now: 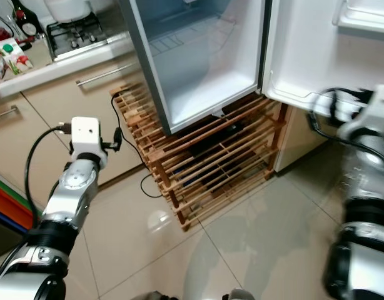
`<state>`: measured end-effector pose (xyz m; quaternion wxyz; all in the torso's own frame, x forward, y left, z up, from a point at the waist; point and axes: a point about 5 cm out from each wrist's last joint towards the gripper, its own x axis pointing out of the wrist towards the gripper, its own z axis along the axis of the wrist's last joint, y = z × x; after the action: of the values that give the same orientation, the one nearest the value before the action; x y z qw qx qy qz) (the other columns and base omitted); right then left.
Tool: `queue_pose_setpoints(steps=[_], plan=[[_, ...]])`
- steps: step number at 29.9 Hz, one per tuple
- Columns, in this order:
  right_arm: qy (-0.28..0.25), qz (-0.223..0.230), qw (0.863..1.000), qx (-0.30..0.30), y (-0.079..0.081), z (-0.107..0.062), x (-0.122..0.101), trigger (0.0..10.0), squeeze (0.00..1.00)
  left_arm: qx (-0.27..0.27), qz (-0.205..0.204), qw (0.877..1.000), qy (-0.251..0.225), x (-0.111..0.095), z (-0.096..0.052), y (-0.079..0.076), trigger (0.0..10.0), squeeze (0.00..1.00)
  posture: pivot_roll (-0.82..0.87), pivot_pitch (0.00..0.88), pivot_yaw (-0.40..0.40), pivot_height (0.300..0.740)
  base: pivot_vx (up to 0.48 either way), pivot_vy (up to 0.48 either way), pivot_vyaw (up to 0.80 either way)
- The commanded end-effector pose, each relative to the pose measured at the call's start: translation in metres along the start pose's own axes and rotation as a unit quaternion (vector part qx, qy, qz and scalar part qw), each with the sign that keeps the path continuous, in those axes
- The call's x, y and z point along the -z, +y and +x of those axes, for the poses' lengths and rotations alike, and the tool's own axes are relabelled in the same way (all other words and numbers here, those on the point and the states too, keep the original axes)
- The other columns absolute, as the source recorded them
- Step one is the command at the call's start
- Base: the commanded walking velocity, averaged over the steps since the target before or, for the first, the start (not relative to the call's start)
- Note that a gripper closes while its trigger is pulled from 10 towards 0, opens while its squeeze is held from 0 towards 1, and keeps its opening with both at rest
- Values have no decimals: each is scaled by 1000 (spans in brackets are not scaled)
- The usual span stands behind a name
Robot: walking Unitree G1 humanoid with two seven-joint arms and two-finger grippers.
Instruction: Restocking fridge
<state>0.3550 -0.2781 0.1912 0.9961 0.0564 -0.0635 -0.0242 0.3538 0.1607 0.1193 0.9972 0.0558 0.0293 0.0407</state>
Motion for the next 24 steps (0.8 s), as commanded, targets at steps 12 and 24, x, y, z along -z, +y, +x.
queue_pose_setpoints(steps=[12, 24], plan=[[121, -29, 985, -117, 94, -36, 95, 10000, 0, -41, -42, 998, -26, -2, -3, 1, 10000, 0, -55, 0, -2, 740, 0, 0, 448], [86, -45, 994, -46, 100, -44, 102, 10000, 0, -20, -29, 999, -41, 0, -7, 2, 10000, 0, -9, 0, -31, 740, 0, 0, 701]])
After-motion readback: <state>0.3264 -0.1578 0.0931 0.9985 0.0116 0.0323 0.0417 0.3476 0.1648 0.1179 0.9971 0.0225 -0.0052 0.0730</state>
